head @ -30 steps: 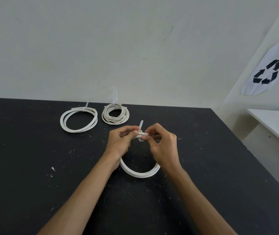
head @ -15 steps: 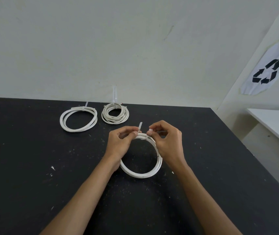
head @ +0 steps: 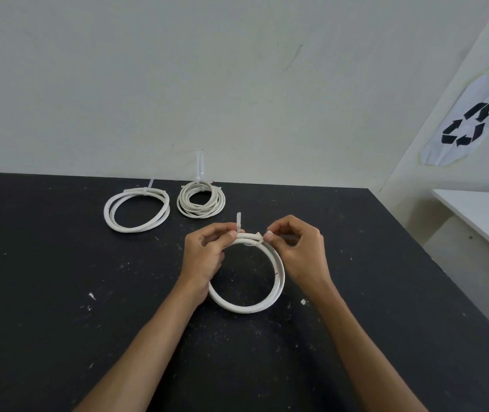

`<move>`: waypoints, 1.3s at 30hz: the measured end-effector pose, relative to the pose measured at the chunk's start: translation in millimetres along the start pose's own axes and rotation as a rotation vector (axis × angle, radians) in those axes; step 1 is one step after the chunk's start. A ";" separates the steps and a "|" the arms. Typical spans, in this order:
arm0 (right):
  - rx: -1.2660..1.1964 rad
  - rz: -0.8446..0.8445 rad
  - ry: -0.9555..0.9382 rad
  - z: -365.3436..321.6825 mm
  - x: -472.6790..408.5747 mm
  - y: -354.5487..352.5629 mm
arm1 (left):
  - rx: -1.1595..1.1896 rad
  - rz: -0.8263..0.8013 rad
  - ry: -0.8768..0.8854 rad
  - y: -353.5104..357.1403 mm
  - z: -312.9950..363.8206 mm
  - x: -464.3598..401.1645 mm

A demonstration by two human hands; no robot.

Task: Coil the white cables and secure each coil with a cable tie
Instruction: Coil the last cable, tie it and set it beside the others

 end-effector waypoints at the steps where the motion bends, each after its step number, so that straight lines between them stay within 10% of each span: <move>1: 0.003 -0.012 0.011 1.5 1.8 3.8 | 0.008 0.013 0.008 -0.7 -0.3 0.4; 39: 0.055 0.087 -0.238 -22.8 12.9 25.1 | -0.124 -0.089 -0.138 19.9 -3.0 -8.0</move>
Point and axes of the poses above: each hand's wrist, its own x-axis away from the middle knuckle, its own y-axis out of the palm, z = x × y, the point moved 9 cm from there along -x, towards the middle knuckle, and after that the axes turned 15 degrees about x, right-handed, at the moved point
